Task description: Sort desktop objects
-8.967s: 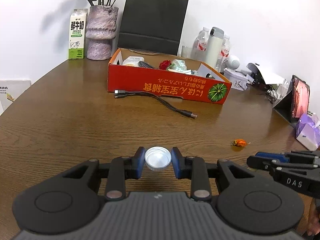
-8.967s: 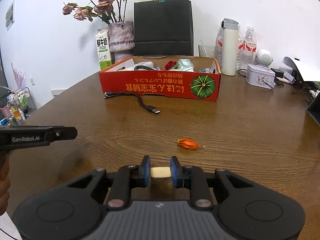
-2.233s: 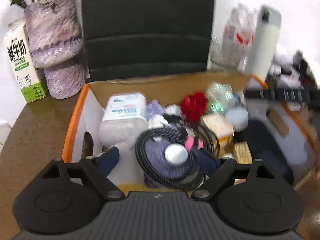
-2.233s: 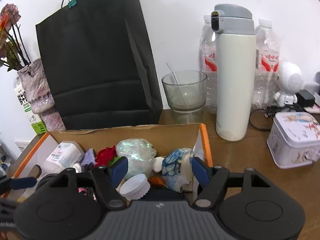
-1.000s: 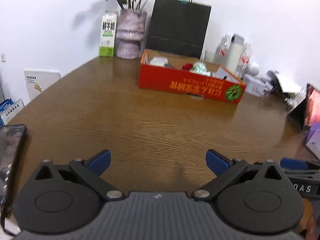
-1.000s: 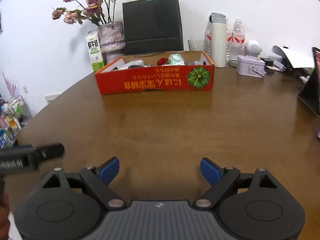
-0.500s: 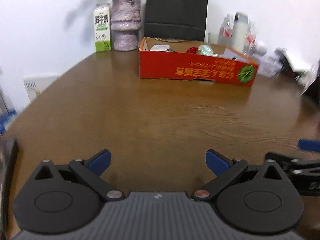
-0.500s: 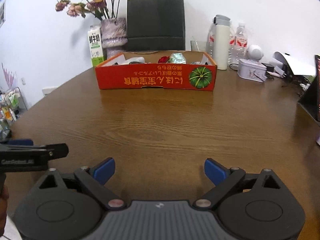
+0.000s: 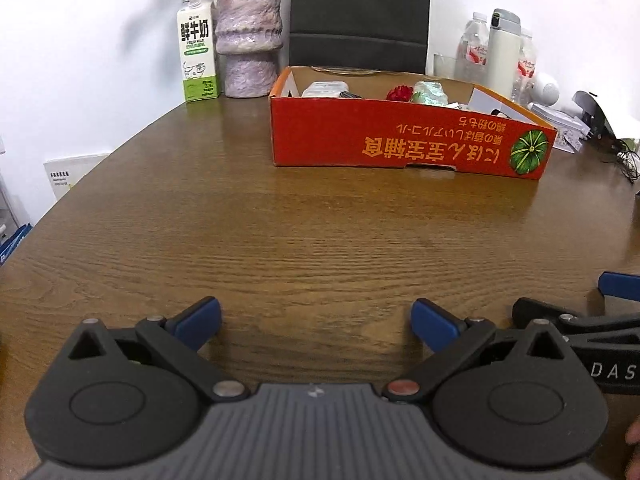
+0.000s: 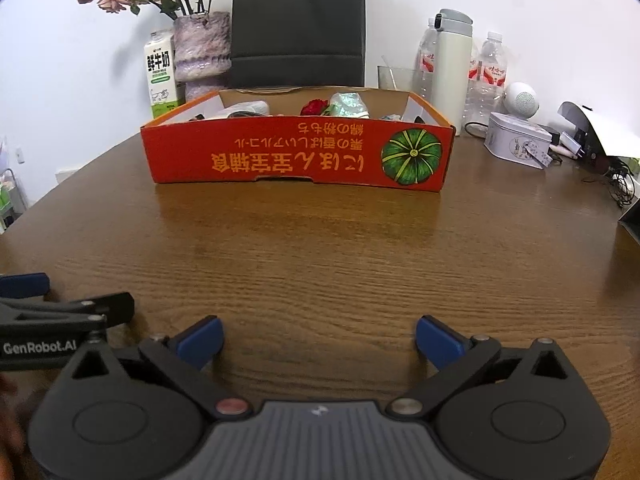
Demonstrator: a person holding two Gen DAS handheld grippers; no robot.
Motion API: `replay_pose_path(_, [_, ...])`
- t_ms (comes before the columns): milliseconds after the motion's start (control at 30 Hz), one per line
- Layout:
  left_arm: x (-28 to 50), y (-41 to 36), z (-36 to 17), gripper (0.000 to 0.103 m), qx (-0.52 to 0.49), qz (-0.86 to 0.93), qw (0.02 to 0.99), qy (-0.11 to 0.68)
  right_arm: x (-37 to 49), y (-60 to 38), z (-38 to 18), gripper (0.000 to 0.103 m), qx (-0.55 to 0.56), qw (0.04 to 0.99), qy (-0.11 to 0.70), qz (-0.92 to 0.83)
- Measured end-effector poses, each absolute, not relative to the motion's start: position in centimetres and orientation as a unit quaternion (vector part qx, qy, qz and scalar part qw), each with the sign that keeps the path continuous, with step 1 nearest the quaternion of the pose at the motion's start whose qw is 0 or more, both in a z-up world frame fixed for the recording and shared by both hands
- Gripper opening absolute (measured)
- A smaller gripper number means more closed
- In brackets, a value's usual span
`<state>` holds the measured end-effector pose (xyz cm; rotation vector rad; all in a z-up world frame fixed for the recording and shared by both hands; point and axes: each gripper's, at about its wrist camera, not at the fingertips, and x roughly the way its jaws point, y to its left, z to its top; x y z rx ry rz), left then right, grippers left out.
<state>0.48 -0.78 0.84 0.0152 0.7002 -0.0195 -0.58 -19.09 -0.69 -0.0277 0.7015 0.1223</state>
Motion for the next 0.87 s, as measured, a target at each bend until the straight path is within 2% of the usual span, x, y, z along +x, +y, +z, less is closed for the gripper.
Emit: replay_pose_path(867, [0.68,-0.47,0.87,0.103,0.014,-0.025,0.939,0.344,-0.2,-19.07,-0.68,0.103,-0.011,0.937,0.345,0.05])
